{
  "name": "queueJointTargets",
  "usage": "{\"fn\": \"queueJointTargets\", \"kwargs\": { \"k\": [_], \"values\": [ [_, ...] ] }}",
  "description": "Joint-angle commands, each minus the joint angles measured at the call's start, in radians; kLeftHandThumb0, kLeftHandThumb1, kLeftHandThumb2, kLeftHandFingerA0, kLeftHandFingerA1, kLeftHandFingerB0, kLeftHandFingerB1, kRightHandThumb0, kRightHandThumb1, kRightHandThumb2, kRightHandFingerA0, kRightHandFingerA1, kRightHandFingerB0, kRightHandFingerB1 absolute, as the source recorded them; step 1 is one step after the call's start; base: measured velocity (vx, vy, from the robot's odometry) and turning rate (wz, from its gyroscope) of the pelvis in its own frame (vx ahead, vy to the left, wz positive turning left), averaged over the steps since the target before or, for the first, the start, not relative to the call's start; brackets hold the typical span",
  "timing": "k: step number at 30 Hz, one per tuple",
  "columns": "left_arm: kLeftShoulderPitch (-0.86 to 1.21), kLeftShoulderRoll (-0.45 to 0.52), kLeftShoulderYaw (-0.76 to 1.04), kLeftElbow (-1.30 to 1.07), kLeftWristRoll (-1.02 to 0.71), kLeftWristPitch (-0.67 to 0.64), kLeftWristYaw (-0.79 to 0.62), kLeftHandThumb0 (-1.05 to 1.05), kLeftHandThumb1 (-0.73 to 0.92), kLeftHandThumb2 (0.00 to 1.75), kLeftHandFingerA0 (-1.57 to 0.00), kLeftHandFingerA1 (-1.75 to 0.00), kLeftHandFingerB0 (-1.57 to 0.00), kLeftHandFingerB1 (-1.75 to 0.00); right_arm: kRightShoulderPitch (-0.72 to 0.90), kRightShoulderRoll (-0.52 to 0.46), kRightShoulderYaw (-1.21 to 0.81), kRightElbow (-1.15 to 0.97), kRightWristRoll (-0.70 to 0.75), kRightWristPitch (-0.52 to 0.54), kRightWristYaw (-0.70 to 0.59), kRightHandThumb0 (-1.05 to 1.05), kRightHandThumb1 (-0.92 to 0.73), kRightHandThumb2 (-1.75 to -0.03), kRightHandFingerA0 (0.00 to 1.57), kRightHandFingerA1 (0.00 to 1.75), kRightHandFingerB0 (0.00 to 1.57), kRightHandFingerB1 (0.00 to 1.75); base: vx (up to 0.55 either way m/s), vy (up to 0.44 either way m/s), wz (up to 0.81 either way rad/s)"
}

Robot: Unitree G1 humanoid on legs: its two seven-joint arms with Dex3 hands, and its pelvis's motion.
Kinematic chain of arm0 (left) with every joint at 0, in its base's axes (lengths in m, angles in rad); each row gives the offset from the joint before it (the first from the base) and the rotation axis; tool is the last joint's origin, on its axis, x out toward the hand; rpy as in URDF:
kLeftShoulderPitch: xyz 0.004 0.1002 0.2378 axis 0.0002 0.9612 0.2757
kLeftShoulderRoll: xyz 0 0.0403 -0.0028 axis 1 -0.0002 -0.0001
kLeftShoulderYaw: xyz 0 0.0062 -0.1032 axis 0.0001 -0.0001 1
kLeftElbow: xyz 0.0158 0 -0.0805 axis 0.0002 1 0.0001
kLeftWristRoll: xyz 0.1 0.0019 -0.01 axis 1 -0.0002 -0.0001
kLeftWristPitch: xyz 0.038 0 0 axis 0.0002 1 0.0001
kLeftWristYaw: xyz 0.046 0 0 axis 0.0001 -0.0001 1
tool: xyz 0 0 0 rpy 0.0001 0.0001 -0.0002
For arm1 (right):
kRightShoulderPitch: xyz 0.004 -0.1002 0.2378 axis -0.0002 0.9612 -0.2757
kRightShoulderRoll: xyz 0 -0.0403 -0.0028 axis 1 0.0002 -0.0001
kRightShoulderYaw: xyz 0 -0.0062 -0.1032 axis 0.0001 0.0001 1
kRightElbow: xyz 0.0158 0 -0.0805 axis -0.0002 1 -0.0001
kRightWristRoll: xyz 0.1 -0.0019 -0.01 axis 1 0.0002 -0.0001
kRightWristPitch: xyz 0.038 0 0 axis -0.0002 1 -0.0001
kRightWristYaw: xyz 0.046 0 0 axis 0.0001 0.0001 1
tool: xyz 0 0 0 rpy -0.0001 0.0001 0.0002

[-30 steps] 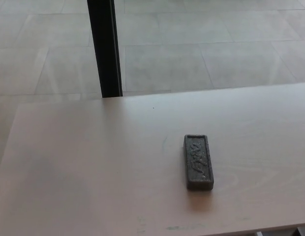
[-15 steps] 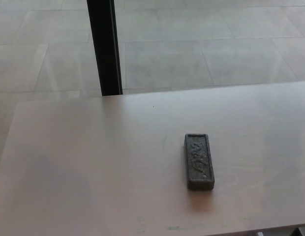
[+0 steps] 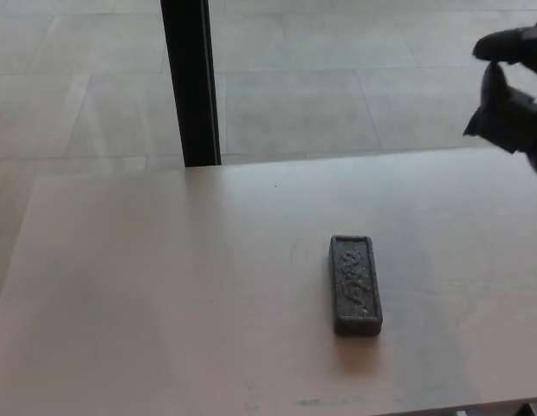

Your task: The robot uses its right hand to hold the eraser kept in the middle of the desk and use it to wipe the desk by swiping its surface twice

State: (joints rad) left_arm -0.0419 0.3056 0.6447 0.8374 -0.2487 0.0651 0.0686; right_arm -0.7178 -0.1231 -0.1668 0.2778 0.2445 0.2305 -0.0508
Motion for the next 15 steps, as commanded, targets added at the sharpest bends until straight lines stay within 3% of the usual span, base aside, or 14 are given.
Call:
{"fn": "queueJointTargets", "kwargs": {
  "k": [1, 3, 4, 5, 7, 8, 13, 14, 15],
  "values": [
    [0.012, 0.012, -0.003, -0.022, -0.019, -0.003, 0.014, -0.68, 0.78, 0.66, -0.33, -0.86, -0.32, -0.7, 0.056, 0.049, 0.101, 0.093, -0.069, -0.064, 0.064, -0.14, -0.48, -1.27, 1.03, 1.75, 0.83, 1.62, 0.0, 0.0, 0.0],
    [0.019, 0.013, -0.005, -0.029, -0.02, 0.001, 0.019, -0.68, 0.78, 0.66, -0.33, -0.86, -0.32, -0.7, 0.063, 0.055, 0.117, 0.108, -0.071, -0.086, 0.067, -0.14, -0.48, -1.27, 1.03, 1.75, 0.83, 1.62, 0.0, 0.0, 0.0],
    [0.02, 0.017, -0.006, -0.02, -0.024, -0.006, 0.003, -0.64, 0.57, 1.05, -0.41, -0.77, -0.32, -0.67, 0.069, 0.069, 0.139, 0.121, -0.082, -0.087, 0.064, -0.16, -0.52, -1.25, 1.02, 1.75, 0.82, 1.6, 0.0, 0.0, 0.0],
    [0.016, 0.02, -0.01, -0.008, -0.02, -0.007, 0.007, -0.68, 0.8, 0.64, -0.31, -0.84, -0.32, -0.68, 0.07, 0.073, 0.15, 0.128, -0.091, -0.083, 0.061, -0.16, -0.5, -1.28, 1.01, 1.75, 0.81, 1.6, 0.0, 0.0, 0.0],
    [0.021, 0.021, -0.012, -0.013, -0.021, -0.015, 0.001, -0.67, 0.8, 0.64, -0.33, -0.86, -0.33, -0.69, 0.069, 0.078, 0.172, 0.141, -0.109, -0.08, 0.057, -0.17, -0.52, -1.2, 1.0, 1.75, 0.8, 1.59, 0.0, 0.0, 0.0],
    [0.016, 0.022, -0.006, -0.01, -0.031, -0.009, 0.002, -0.64, 0.58, 1.06, -0.41, -0.77, -0.32, -0.66, 0.066, 0.088, 0.182, 0.155, -0.114, -0.083, 0.056, -0.17, -0.53, -1.19, 0.97, 1.75, 0.78, 1.6, 0.0, 0.0, 0.0],
    [0.016, 0.021, -0.012, -0.015, -0.03, -0.006, 0.001, -0.66, 0.58, 1.06, -0.41, -0.77, -0.31, -0.67, 0.064, 0.115, 0.212, 0.2, -0.133, -0.102, 0.064, -0.18, -0.47, -1.3, 1.0, 1.75, 0.8, 1.62, 0.0, 0.0, 0.0],
    [0.013, 0.024, -0.017, -0.008, -0.023, -0.004, 0.009, -0.68, 0.81, 0.64, -0.31, -0.87, -0.29, -0.7, 0.063, 0.127, 0.214, 0.218, -0.135, -0.114, 0.061, -0.18, -0.45, -1.31, 0.99, 1.75, 0.8, 1.62, 0.0, 0.0, 0.0],
    [0.014, 0.023, -0.018, -0.008, -0.023, -0.004, 0.011, -0.68, 0.81, 0.64, -0.31, -0.87, -0.29, -0.7, 0.063, 0.129, 0.212, 0.221, -0.138, -0.117, 0.062, -0.18, -0.45, -1.31, 0.99, 1.75, 0.8, 1.62, 0.0, 0.0, 0.0]
  ]
}}
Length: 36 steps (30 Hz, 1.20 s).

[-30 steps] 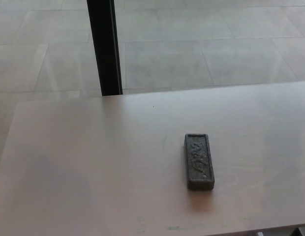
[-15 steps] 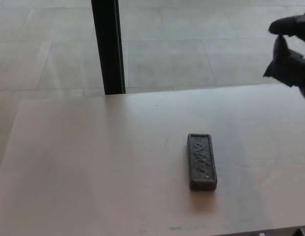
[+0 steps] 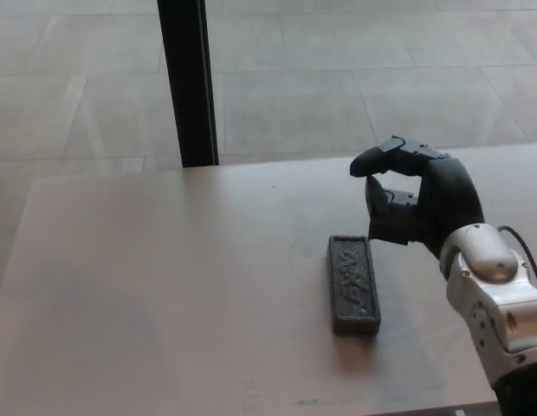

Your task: The robot uses its right hand to hold the eraser kept in the middle of the desk and use it to wipe the desk by swiping its surface twice

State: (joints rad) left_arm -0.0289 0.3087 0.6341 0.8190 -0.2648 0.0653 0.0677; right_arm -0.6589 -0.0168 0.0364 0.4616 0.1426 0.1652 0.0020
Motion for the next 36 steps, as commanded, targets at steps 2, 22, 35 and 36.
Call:
{"fn": "queueJointTargets", "kwargs": {
  "k": [2, 22, 35, 36],
  "values": [
    [0.003, 0.021, -0.01, 0.012, -0.007, -0.01, 0.007, -0.67, 0.81, 0.67, -0.32, -0.84, -0.32, -0.7, 0.01, 0.04, 0.023, 0.045, -0.048, -0.032, 0.003, -0.2, -0.46, -1.31, 0.99, 1.75, 0.75, 1.65, 0.0, 0.0, 0.0],
    [0.005, 0.026, -0.035, 0.022, -0.018, -0.027, -0.005, -0.69, 0.82, 0.67, -0.32, -0.81, -0.34, -0.68, 0.095, 0.05, 0.094, 0.22, -0.16, -0.167, 0.004, -0.23, -0.4, -1.39, 1.04, 1.75, 0.82, 1.69, 0.0, 0.0, 0.0],
    [0.011, 0.011, -0.047, -0.027, -0.024, -0.006, 0.01, -0.68, 0.85, 0.62, -0.37, -0.99, -0.38, -0.8, 0.154, 0.027, 0.139, 0.309, -0.242, -0.193, -0.022, -0.23, -0.43, -1.36, 1.0, 1.75, 0.81, 1.66, 0.0, 0.0, 0.0],
    [0.012, 0.011, -0.049, -0.021, -0.023, -0.01, 0.01, -0.69, 0.85, 0.62, -0.37, -0.97, -0.38, -0.77, 0.159, 0.022, 0.136, 0.32, -0.24, -0.205, -0.019, -0.23, -0.44, -1.35, 0.99, 1.75, 0.82, 1.66, 0.0, 0.0, 0.0]
  ]
}}
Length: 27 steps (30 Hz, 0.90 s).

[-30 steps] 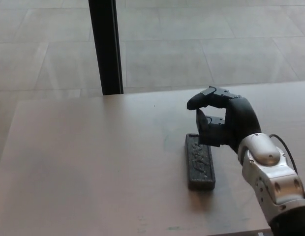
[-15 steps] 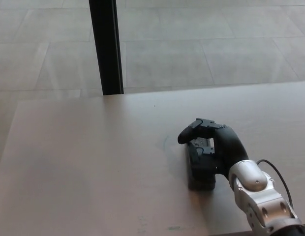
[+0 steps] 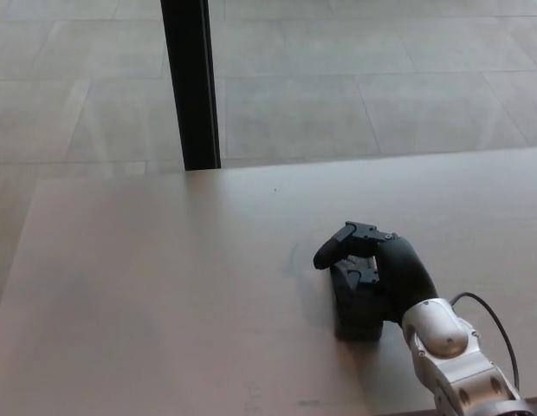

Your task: The robot uses its right hand to hold the eraser kept in the middle of the desk and use it to wipe the desk by swiping its surface twice

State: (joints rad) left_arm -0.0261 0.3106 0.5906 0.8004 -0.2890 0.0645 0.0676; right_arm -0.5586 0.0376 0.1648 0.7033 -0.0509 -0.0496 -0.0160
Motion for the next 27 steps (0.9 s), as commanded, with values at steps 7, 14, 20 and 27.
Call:
{"fn": "queueJointTargets", "kwargs": {
  "k": [7, 14, 20, 27],
  "values": [
    [0.021, 0.0, -0.001, -0.006, -0.011, -0.031, -0.002, -0.7, 0.84, 0.68, -0.33, -0.88, -0.34, -0.74, 0.05, -0.083, -0.093, 0.128, 0.007, 0.023, 0.008, -0.24, -0.46, -1.31, 0.99, 1.75, 0.75, 1.68, 0.0, 0.0, 0.0],
    [0.023, 0.012, -0.012, -0.027, -0.005, 0.005, 0.01, -0.69, 0.86, 0.65, -0.33, -0.89, -0.33, -0.69, 0.062, -0.167, -0.265, 0.158, 0.086, -0.044, 0.014, -0.2, -0.51, -1.24, 1.0, 1.75, 0.79, 1.65, 0.0, 0.0, 0.0],
    [0.027, -0.004, 0.015, -0.041, -0.044, 0.001, -0.001, -0.67, 0.61, 1.08, -0.39, -0.76, -0.3, -0.66, 0.066, -0.228, -0.39, 0.191, 0.133, -0.051, 0.006, -0.2, -0.53, -1.21, 0.99, 1.75, 0.79, 1.61, 0.0, 0.0, 0.0],
    [0.005, 0.013, 0.007, -0.002, -0.027, -0.015, -0.001, -0.67, 0.61, 1.08, -0.4, -0.76, -0.29, -0.64, 0.094, -0.293, -0.444, 0.216, 0.122, -0.107, -0.026, -0.25, -0.53, -1.17, 1.01, 1.75, 0.82, 1.57, 0.0, 0.0, 0.0]
  ]
}}
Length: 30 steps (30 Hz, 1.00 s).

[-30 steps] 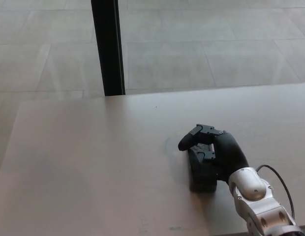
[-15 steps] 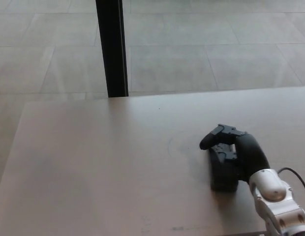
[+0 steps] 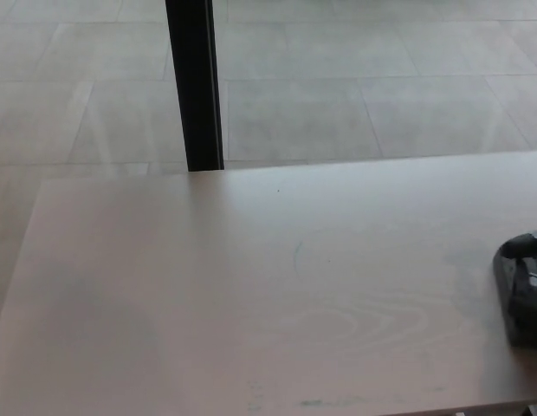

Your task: The robot uses its right hand to hold the eraser kept in the middle of the desk and use it to wipe the desk by swiping its surface twice

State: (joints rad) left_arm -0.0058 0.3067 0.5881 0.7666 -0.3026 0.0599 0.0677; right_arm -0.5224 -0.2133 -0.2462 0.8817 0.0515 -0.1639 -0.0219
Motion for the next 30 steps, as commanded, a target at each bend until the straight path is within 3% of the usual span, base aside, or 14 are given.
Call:
{"fn": "queueJointTargets", "kwargs": {
  "k": [1, 4, 5, 10, 12, 15, 18, 19, 20, 21, 23, 27, 28, 30],
  "values": [
    [-0.019, 0.016, 0.011, 0.03, -0.015, -0.008, 0.0, -0.66, 0.61, 1.08, -0.41, -0.77, -0.31, -0.65, 0.06, -0.052, -0.039, 0.043, 0.021, 0.003, -0.019, -0.24, -0.5, -1.19, 1.02, 1.75, 0.82, 1.57, 0.0, 0.0, 0.0],
    [-0.023, 0.015, 0.014, 0.028, -0.021, -0.006, -0.008, -0.67, 0.63, 1.08, -0.37, -0.75, -0.3, -0.65, 0.065, -0.077, -0.045, 0.058, 0.015, 0.006, -0.03, -0.24, -0.56, -1.12, 1.01, 1.75, 0.79, 1.55, 0.0, 0.0, 0.0],
    [-0.021, 0.016, 0.008, 0.025, -0.012, -0.011, -0.005, -0.7, 0.87, 0.65, -0.3, -0.81, -0.32, -0.65, 0.066, -0.085, -0.049, 0.065, 0.014, 0.007, -0.036, -0.24, -0.56, -1.11, 1.01, 1.75, 0.79, 1.54, 0.0, 0.0, 0.0],
    [-0.025, 0.023, 0.002, 0.03, -0.004, -0.016, -0.004, -0.73, 0.66, 0.96, -0.33, -0.77, -0.32, -0.66, 0.063, -0.133, -0.06, 0.099, 0.005, 0.01, -0.081, -0.24, -0.5, -1.17, 1.01, 1.75, 0.82, 1.55, 0.0, 0.0, 0.0],
    [-0.033, 0.022, 0.01, 0.028, -0.018, -0.002, -0.005, -0.7, 0.87, 0.64, -0.31, -0.85, -0.29, -0.64, 0.053, -0.156, -0.052, 0.118, -0.012, 0.014, -0.108, -0.25, -0.47, -1.2, 1.0, 1.75, 0.8, 1.55, 0.0, 0.0, 0.0],
    [-0.042, 0.025, 0.01, 0.041, -0.016, -0.003, -0.001, -0.69, 0.87, 0.64, -0.29, -0.84, -0.3, -0.64, 0.039, -0.168, -0.046, 0.131, -0.012, 0.026, -0.118, -0.33, -0.49, -1.14, 1.25, 1.41, 0.98, 1.25, 0.0, 0.0, 0.0],
    [-0.043, 0.026, 0.009, 0.039, -0.018, -0.01, -0.007, -0.68, 0.89, 0.65, -0.3, -0.84, -0.3, -0.64, 0.022, -0.163, -0.038, 0.128, -0.013, 0.036, -0.123, -0.22, -0.47, -1.15, 0.96, 1.75, 0.78, 1.55, 0.0, 0.0, 0.0],
    [-0.043, 0.026, 0.01, 0.039, -0.018, -0.007, -0.006, -0.65, 0.65, 1.1, -0.38, -0.75, -0.27, -0.63, 0.022, -0.162, -0.032, 0.13, -0.016, 0.031, -0.121, -0.32, -0.46, -1.15, 1.23, 1.41, 0.99, 1.27, 0.0, 0.0, 0.0],
    [-0.042, 0.028, 0.001, 0.037, -0.008, -0.004, 0.001, -0.65, 0.66, 1.11, -0.38, -0.75, -0.29, -0.64, 0.017, -0.158, -0.022, 0.133, -0.023, 0.022, -0.119, -0.24, -0.49, -1.13, 0.98, 1.75, 0.8, 1.57, 0.0, 0.0, 0.0],
    [-0.04, 0.03, -0.007, 0.035, 0.003, -0.004, 0.009, -0.68, 0.89, 0.65, -0.3, -0.84, -0.31, -0.63, 0.012, -0.151, -0.01, 0.132, -0.03, 0.02, -0.118, -0.16, -0.54, -1.12, 1.09, 1.75, 0.74, 1.48, 0.0, 0.0, 0.0],
    [-0.048, 0.028, 0.002, 0.045, -0.013, -0.008, 0.005, -0.69, 0.65, 1.09, -0.35, -0.75, -0.3, -0.65, -0.001, -0.108, 0.01, 0.12, -0.025, 0.016, -0.117, -0.23, -0.49, -1.11, 0.98, 1.75, 0.82, 1.53, 0.0, 0.0, 0.0],
    [-0.044, 0.027, -0.004, 0.035, -0.01, -0.002, 0.01, -0.67, 0.65, 1.1, -0.37, -0.75, -0.32, -0.65, -0.015, -0.047, 0.045, 0.111, -0.035, 0.023, -0.151, -0.23, -0.52, -1.09, 1.0, 1.75, 0.84, 1.53, 0.0, 0.0, 0.0],
    [-0.043, 0.027, -0.007, 0.033, -0.006, -0.002, 0.014, -0.69, 0.89, 0.65, -0.31, -0.83, -0.34, -0.65, -0.019, -0.029, 0.048, 0.11, -0.031, 0.03, -0.157, -0.21, -0.53, -1.05, 0.96, 1.75, 0.8, 1.52, 0.0, 0.0, 0.0],
    [-0.043, 0.027, -0.005, 0.036, -0.013, -0.009, 0.002, -0.68, 0.88, 0.66, -0.3, -0.83, -0.32, -0.65, -0.025, 0.0, 0.051, 0.105, -0.02, 0.036, -0.153, -0.2, -0.52, -1.07, 0.96, 1.75, 0.79, 1.53, 0.0, 0.0, 0.0]
  ]
}}
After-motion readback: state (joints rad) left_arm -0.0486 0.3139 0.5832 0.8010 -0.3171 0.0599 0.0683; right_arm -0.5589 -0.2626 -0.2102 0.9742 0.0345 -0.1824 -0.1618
